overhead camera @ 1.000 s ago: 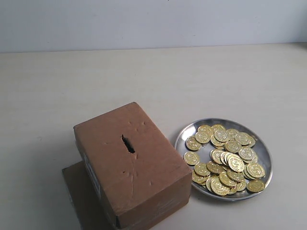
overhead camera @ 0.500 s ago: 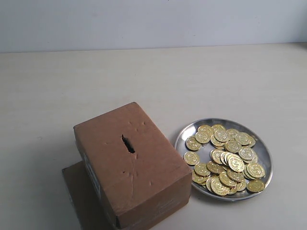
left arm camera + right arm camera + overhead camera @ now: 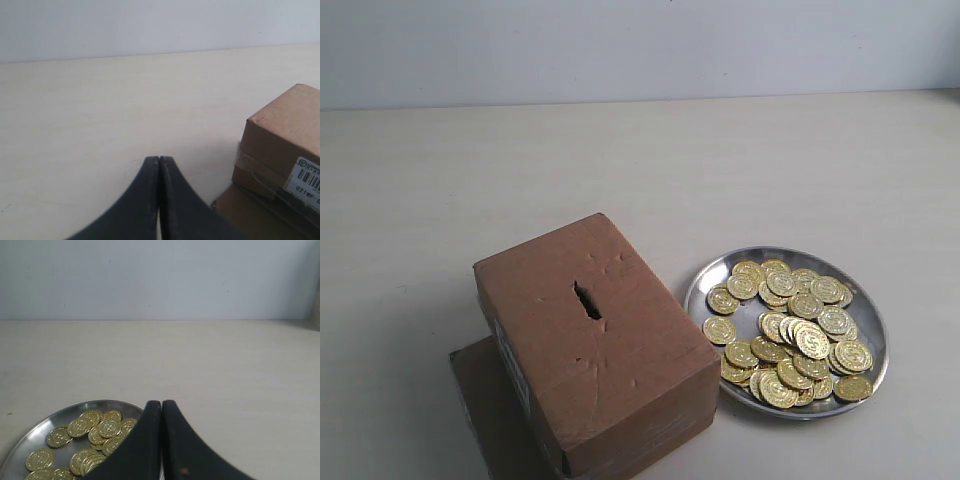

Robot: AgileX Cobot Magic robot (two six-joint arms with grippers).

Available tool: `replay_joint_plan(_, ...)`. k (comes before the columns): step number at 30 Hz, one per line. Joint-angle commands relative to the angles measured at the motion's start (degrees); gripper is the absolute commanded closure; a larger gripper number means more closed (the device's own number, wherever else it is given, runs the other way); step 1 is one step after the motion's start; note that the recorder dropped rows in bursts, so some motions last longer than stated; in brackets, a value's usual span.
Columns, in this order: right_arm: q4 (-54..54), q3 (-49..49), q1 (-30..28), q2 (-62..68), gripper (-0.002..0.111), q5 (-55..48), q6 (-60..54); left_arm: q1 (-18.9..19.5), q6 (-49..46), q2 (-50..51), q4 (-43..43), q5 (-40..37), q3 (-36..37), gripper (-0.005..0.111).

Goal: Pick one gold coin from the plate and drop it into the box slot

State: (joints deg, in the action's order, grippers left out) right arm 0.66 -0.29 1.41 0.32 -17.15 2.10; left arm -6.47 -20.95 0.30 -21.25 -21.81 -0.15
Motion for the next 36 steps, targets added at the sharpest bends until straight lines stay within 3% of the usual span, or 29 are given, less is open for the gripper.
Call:
replay_joint_plan(1, 0.2, 0.3, 0.0, -0.3, 0.108, 0.1, 0.0, 0.1, 0.0, -0.3, -0.4, 0.7, 0.2, 0.107)
replay_joint_plan(9, 0.2, 0.3, 0.0, -0.3, 0.108, 0.1, 0.0, 2.6, 5.4, -0.3, 0.8, 0.5, 0.2, 0.107)
replay_joint_plan(18, 0.6, 0.3, 0.0, -0.3, 0.108, -0.3, 0.0, 2.4, 21.3, -0.3, 6.4, 0.7, 0.2, 0.107)
replay_joint_plan(36, 0.6, 0.3, 0.0, -0.3, 0.108, -0.3, 0.0, -1.1, 19.3, -0.3, 10.4, 1.0, 0.2, 0.107)
